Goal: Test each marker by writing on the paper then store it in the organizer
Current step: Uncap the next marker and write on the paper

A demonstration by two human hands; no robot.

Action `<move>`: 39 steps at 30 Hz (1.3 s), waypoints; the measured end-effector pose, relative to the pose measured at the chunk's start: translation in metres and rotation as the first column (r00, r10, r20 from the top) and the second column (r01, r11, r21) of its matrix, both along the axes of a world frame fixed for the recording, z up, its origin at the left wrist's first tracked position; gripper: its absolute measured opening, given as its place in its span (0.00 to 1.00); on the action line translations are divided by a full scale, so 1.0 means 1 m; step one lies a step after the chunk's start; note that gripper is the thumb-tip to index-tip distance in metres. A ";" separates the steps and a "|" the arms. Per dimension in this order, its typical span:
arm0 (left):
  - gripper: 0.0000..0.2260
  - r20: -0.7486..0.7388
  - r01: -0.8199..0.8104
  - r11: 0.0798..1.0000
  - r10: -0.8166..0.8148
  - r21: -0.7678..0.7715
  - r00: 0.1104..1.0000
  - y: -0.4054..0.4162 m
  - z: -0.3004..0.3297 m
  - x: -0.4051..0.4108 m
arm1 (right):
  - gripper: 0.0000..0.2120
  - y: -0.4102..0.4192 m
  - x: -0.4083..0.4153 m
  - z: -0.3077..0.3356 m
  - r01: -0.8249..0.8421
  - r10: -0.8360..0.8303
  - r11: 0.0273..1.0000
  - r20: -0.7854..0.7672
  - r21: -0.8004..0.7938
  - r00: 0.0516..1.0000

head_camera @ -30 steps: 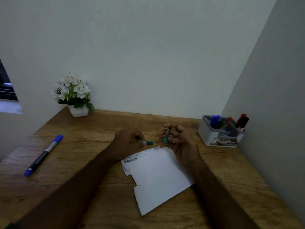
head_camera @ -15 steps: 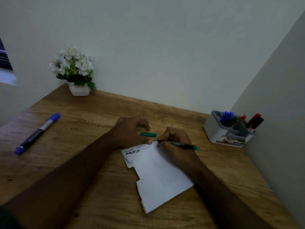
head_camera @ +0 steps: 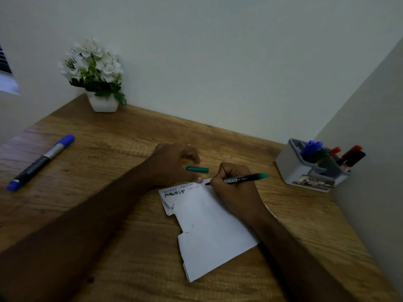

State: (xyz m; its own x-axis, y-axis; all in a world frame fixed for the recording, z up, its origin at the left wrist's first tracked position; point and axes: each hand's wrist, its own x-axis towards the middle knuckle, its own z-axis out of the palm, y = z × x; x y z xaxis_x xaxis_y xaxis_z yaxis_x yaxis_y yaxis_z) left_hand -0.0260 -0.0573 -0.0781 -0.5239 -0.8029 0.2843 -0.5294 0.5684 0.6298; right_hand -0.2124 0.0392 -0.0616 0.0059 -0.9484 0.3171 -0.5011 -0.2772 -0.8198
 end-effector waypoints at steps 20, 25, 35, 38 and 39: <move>0.31 0.023 0.000 1.000 -0.001 0.023 1.000 0.001 0.000 0.000 | 0.19 -0.002 0.002 0.000 0.003 -0.003 1.000 -0.011 -0.003 1.000; 0.32 0.011 -0.008 1.000 0.008 0.028 1.000 0.003 0.001 0.001 | 0.19 -0.003 0.003 -0.001 0.001 -0.002 1.000 -0.014 -0.026 1.000; 0.31 0.040 -0.014 0.999 0.013 0.040 0.999 0.001 0.000 0.000 | 0.12 -0.002 0.001 -0.001 0.013 -0.013 1.000 -0.017 -0.018 1.000; 0.28 0.027 -0.014 0.999 0.013 0.036 1.000 0.001 0.001 0.000 | 0.12 -0.003 0.000 -0.001 0.023 -0.023 0.999 -0.006 -0.028 1.000; 0.28 0.025 -0.014 0.999 0.013 0.035 1.000 0.001 0.001 0.000 | 0.12 -0.002 0.001 -0.001 0.022 -0.022 0.999 -0.012 -0.030 1.000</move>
State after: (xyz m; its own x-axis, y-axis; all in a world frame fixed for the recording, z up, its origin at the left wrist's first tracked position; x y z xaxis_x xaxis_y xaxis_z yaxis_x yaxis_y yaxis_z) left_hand -0.0257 -0.0559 -0.0774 -0.5191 -0.8194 0.2431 -0.5525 0.5388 0.6360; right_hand -0.2113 0.0367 -0.0629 -0.0105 -0.9385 0.3451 -0.5177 -0.2901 -0.8049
